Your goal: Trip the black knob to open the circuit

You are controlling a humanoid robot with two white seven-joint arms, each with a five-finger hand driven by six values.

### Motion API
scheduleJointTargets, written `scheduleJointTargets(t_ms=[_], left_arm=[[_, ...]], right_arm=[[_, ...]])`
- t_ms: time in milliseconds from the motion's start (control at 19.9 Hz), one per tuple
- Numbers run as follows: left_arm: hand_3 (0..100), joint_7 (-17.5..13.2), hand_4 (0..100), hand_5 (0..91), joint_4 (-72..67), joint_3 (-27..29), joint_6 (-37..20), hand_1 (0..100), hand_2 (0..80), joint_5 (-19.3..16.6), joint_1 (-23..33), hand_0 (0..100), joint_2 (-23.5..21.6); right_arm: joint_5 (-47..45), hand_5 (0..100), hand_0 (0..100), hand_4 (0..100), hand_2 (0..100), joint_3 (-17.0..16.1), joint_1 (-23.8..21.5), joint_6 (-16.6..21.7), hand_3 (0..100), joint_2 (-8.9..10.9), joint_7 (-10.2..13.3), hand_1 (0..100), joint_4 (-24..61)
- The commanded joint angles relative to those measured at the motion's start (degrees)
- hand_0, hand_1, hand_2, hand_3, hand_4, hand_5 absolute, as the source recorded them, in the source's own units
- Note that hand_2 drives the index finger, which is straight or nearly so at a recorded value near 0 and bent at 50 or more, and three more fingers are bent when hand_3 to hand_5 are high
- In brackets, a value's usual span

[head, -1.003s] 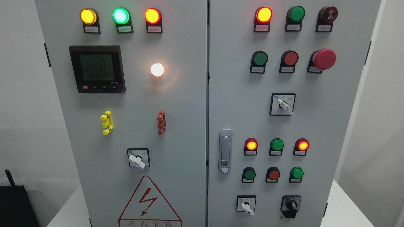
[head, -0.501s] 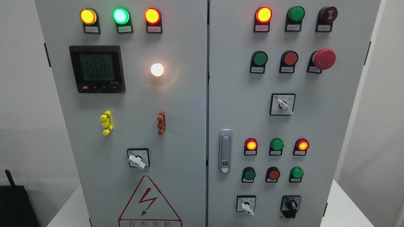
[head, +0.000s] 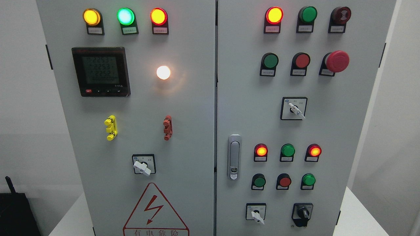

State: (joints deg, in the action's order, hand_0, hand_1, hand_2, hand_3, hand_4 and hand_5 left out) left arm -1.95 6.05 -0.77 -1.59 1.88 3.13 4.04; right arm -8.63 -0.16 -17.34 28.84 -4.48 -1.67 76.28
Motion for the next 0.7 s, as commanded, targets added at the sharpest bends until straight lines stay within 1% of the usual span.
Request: scheduleJointTargets(t_ms=[0,201,301,652], left_arm=[[0,0.01,0,0.0,0.01,0.07,-0.08,39,0.0,0.14,-0.14,12,0.09],[0,0.01,0,0.0,0.01,0.07,-0.08,39,0.0,0.14,-0.14,12,0.09],[0,0.01,0,0.0,0.01,0.07,-0.08,39,0.0,0.14,-0.14,12,0.09],[0,0.01,0,0.0,0.01,0.07,-0.08,39,0.0,0.14,-0.23,12,0.09]], right_arm=[[-0.16,84,75,83,0,0.25,-0.06,0.51,92,0.00,0.36,74,2.90],[-0.16,93,80,88,0,0.34,-0.06,0.16,95,0.00,0.44,76,6.15],[-0.07,93,81,89,0,0.34,0.03,-0.10,96,-0.26,0.44,76,7.99],[0.02,94,85,91,0,0.43,-0.06,-4.67,97,0.00,0.44,78,14.85]])
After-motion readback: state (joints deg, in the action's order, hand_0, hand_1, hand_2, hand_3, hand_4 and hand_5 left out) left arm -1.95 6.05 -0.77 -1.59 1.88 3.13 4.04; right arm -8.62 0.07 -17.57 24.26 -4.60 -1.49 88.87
